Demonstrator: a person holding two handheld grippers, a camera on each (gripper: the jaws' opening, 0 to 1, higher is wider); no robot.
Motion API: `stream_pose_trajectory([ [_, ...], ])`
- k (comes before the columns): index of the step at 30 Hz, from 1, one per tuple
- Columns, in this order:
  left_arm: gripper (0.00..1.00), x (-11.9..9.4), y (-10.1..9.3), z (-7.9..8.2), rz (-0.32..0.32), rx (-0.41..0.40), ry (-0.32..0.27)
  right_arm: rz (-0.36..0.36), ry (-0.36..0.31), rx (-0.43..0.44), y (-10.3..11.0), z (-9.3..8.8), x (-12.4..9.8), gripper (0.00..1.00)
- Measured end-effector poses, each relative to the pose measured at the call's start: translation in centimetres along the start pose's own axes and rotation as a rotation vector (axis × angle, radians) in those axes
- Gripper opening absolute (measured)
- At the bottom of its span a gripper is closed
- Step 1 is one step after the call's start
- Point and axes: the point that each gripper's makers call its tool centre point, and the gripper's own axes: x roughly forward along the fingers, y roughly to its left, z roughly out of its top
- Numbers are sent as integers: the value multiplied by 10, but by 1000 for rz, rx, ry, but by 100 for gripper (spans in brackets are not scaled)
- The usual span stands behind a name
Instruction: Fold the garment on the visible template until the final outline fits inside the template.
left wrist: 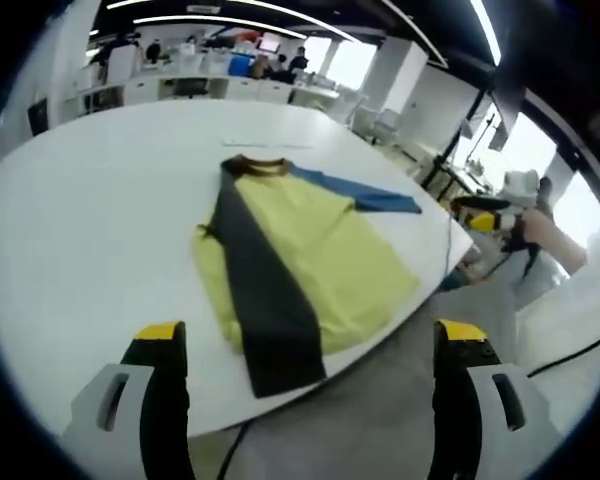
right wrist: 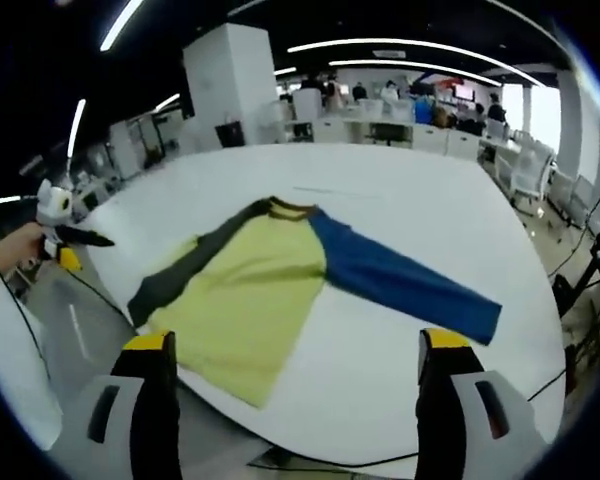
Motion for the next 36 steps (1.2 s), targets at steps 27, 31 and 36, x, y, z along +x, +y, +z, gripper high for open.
stream_pose_trajectory([
  [27, 99, -6, -1, -16, -5, -5, 36, 36, -103, -39, 35, -4, -20, 100],
  [31, 99, -6, 0, -17, -3, -7, 38, 31, -105, -31, 34, -5, -22, 100],
  [36, 98, -4, 0, -19, -6, -7, 44, 23, -93, -25, 30, -10, -23, 100],
])
